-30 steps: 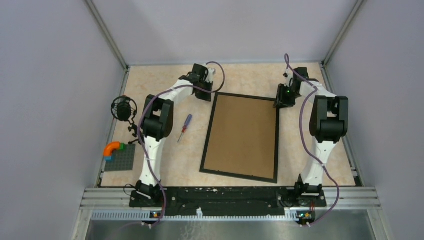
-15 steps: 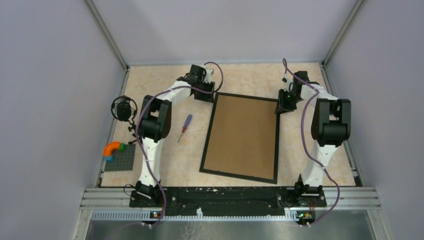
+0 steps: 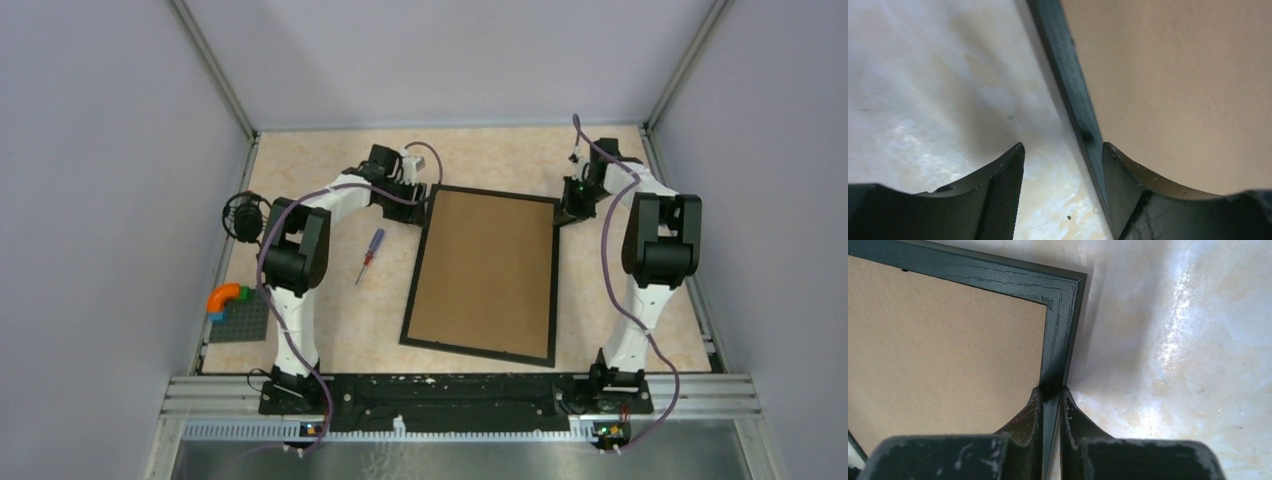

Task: Take the photo out of the frame
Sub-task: Adjust the photo frame at the center of the board.

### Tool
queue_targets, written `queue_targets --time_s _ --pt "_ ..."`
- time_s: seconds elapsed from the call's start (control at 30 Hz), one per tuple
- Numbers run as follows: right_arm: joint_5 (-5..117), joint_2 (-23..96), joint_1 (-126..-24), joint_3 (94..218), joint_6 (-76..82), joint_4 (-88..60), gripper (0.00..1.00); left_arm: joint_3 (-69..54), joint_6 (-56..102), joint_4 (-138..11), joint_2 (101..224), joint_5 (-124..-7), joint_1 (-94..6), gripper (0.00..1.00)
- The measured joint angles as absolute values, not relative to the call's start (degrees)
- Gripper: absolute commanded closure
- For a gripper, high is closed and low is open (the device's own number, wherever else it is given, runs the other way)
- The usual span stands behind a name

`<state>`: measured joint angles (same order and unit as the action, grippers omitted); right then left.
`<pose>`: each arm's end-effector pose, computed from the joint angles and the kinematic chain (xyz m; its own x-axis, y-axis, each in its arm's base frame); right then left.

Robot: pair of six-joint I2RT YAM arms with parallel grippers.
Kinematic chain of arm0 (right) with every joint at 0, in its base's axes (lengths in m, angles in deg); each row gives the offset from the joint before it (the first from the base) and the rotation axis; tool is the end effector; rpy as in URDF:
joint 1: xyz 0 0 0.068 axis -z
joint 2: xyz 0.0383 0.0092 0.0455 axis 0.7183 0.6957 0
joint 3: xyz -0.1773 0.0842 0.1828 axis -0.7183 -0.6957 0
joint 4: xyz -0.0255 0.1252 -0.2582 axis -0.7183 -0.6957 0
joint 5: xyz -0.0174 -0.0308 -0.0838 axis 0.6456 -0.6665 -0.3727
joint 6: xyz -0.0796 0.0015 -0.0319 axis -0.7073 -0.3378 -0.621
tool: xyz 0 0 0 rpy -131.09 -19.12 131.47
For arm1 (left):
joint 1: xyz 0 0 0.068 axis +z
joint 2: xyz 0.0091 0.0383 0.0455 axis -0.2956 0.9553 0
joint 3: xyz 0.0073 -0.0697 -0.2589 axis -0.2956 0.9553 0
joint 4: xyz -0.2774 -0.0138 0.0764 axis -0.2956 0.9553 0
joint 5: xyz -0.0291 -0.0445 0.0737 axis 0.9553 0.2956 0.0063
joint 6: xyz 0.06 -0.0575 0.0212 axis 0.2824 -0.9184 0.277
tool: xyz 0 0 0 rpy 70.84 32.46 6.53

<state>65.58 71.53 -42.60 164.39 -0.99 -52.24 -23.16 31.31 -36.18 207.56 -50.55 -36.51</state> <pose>0.4460 -0.0029 0.1128 -0.9464 0.0998 -0.3073 0.0028 0.9536 0.3009 0.4531 -0.1905 0.1185 -0.8245 0.2378 -0.5135 0.4600 0.8101 -0.3635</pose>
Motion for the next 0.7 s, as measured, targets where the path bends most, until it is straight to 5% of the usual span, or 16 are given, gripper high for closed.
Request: queue_targets --time_s 0.3,0.43,0.57,0.7 --pt "68.7 76.2 -42.4 170.8 -0.6 -54.0 0.9 -24.3 31.0 -36.7 208.9 -48.5 -38.3 0.41" --pt "71.4 80.7 -42.3 177.8 -2.4 -54.9 0.69 -31.4 32.6 -35.8 212.9 -48.6 -38.3 0.28" --pt "73.8 81.6 -41.4 180.5 -7.3 -54.9 0.45 -31.2 39.4 -34.3 211.0 -47.9 -38.1 0.02" --pt "78.4 75.6 -37.5 179.0 -15.4 -56.0 0.38 -22.2 51.2 -32.2 199.1 -44.0 -37.7 0.01"
